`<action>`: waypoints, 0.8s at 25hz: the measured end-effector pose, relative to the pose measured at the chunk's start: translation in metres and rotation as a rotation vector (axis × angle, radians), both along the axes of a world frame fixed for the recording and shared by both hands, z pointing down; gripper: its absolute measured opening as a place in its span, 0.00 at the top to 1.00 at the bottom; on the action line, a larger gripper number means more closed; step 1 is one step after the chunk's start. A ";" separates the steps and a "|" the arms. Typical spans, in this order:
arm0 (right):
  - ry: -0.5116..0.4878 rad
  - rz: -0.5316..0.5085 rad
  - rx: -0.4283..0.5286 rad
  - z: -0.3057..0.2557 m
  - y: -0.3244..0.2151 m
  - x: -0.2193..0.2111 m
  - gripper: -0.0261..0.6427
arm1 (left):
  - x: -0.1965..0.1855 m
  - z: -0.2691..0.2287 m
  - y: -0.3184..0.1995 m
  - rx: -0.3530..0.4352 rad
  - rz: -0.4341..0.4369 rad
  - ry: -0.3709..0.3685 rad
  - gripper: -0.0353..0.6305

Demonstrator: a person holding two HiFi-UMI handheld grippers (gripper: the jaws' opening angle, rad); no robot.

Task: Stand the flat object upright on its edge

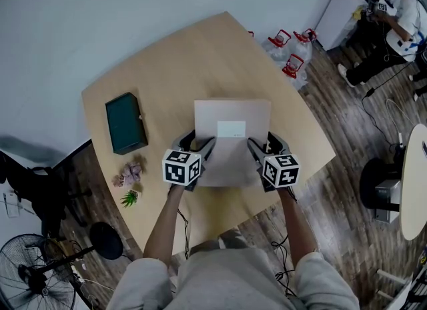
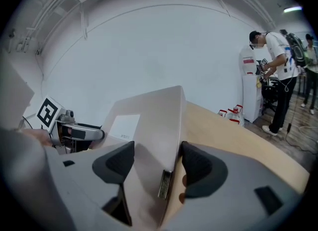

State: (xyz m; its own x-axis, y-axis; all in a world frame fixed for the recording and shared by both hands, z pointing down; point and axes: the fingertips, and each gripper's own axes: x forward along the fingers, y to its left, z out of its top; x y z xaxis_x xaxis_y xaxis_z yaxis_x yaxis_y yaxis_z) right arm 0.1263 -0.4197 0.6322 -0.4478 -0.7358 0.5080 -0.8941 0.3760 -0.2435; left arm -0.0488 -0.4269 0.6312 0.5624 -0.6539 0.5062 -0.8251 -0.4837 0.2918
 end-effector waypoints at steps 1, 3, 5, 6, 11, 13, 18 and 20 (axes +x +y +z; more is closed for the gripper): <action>0.001 0.001 0.008 -0.003 0.002 0.000 0.51 | 0.000 -0.002 0.002 0.005 -0.002 0.001 0.53; 0.004 0.002 0.024 -0.008 0.007 -0.001 0.51 | -0.001 -0.007 0.008 0.014 -0.007 0.002 0.53; 0.007 0.004 0.037 -0.012 0.013 -0.001 0.52 | -0.002 -0.011 0.013 0.023 -0.010 0.003 0.53; 0.008 0.006 0.043 -0.015 0.016 -0.001 0.52 | -0.001 -0.014 0.016 0.028 -0.011 0.004 0.53; 0.010 0.022 0.091 -0.032 0.027 0.001 0.53 | 0.000 -0.033 0.026 0.076 -0.019 0.006 0.53; 0.007 0.031 0.117 -0.040 0.031 0.001 0.53 | 0.000 -0.040 0.031 0.097 -0.019 0.000 0.53; 0.008 0.036 0.167 -0.056 0.036 0.002 0.55 | 0.001 -0.053 0.039 0.146 -0.021 -0.024 0.53; 0.014 0.033 0.177 -0.060 0.037 0.002 0.55 | 0.001 -0.056 0.041 0.160 -0.020 -0.038 0.53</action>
State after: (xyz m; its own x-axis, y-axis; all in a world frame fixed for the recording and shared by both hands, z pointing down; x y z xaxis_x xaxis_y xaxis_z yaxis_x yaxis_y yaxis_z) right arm 0.1287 -0.3828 0.5726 -0.4160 -0.8285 0.3748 -0.9093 0.3825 -0.1636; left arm -0.0481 -0.3860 0.5748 0.5305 -0.7387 0.4157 -0.8442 -0.5045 0.1809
